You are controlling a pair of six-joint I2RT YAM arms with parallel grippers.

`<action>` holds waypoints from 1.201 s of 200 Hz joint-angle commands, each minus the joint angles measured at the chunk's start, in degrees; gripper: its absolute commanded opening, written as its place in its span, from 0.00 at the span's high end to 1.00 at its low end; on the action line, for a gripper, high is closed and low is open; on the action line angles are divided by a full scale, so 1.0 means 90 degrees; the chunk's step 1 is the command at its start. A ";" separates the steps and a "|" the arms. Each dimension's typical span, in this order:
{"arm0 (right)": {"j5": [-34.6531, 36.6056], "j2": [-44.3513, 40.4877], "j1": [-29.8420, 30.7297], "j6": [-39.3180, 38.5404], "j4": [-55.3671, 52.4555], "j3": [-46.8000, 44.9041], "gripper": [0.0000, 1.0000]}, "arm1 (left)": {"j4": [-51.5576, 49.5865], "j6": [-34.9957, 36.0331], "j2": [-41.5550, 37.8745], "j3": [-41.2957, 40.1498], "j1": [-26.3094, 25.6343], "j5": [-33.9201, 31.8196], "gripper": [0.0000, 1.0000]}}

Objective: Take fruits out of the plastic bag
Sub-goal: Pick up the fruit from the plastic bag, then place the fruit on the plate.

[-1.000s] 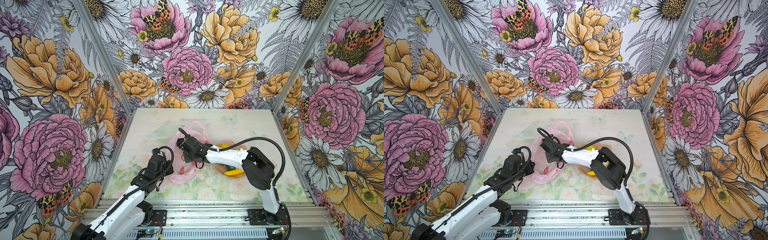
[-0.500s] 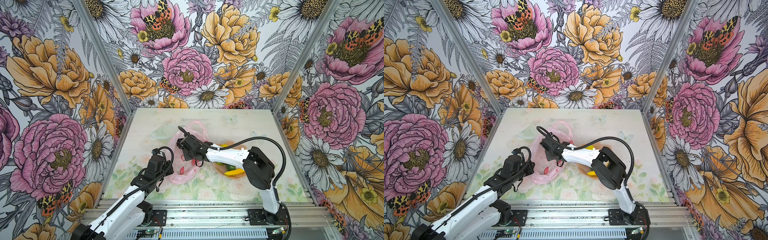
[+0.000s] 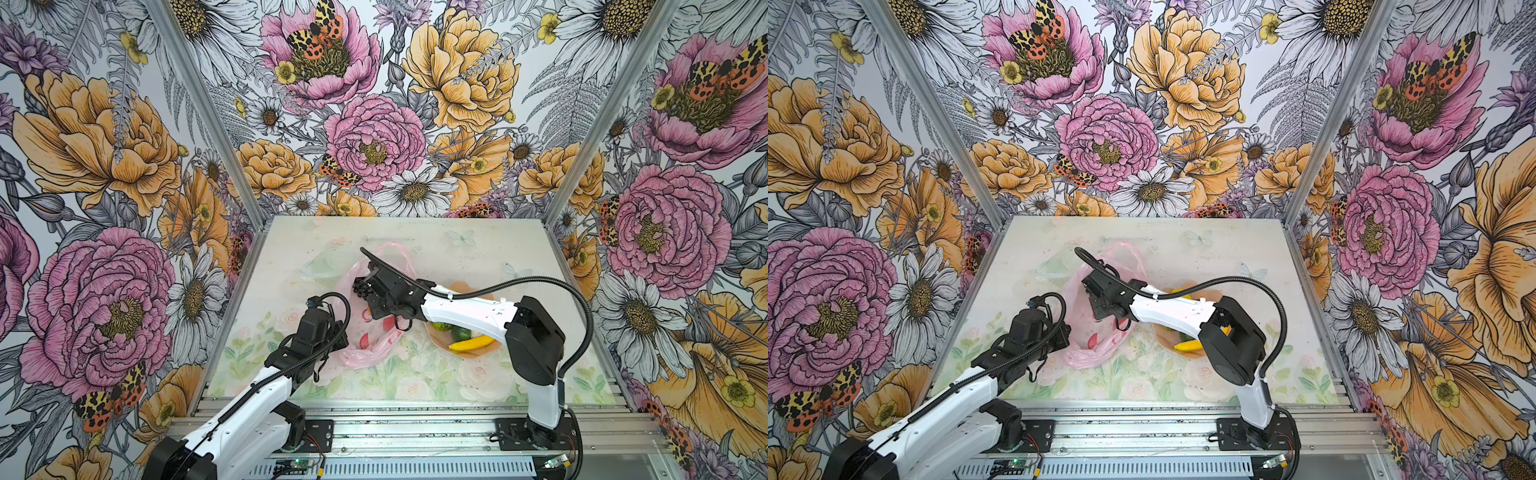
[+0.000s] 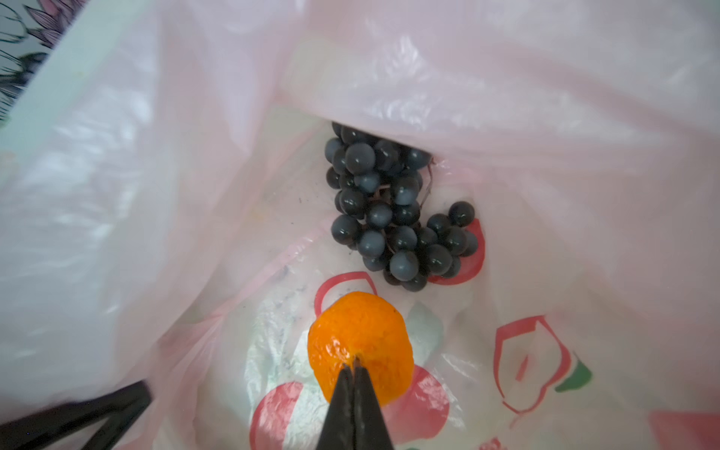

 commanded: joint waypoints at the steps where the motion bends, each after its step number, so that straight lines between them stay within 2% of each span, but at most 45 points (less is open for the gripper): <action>1: -0.0133 -0.0911 -0.0090 -0.0171 -0.0059 -0.0221 1.00 | 0.0290 0.0229 0.0158 0.0255 -0.0005 0.0119 0.95; 62: -0.0149 -0.2771 -0.0902 0.0047 -0.0489 -0.1535 1.00 | 0.0340 0.0229 0.0202 0.0242 -0.0011 0.0128 0.95; 65: -0.0158 -0.2858 -0.1090 0.0054 -0.0513 -0.1591 1.00 | 0.0346 0.0233 0.0200 0.0241 -0.0006 0.0121 0.95; 119: -0.0320 -0.3871 -0.2017 0.0180 -0.1000 -0.2545 1.00 | 0.0338 0.0228 0.0264 0.0277 -0.0010 0.0123 0.95; 173: -0.0455 -0.4258 -0.2669 0.0279 -0.1208 -0.3292 1.00 | 0.0366 0.0235 0.0265 0.0265 -0.0012 0.0132 0.95; 240: -0.0510 -0.4419 -0.2962 0.0127 -0.1614 -0.3474 1.00 | 0.0363 0.0316 0.0407 0.0339 -0.0005 0.0255 0.95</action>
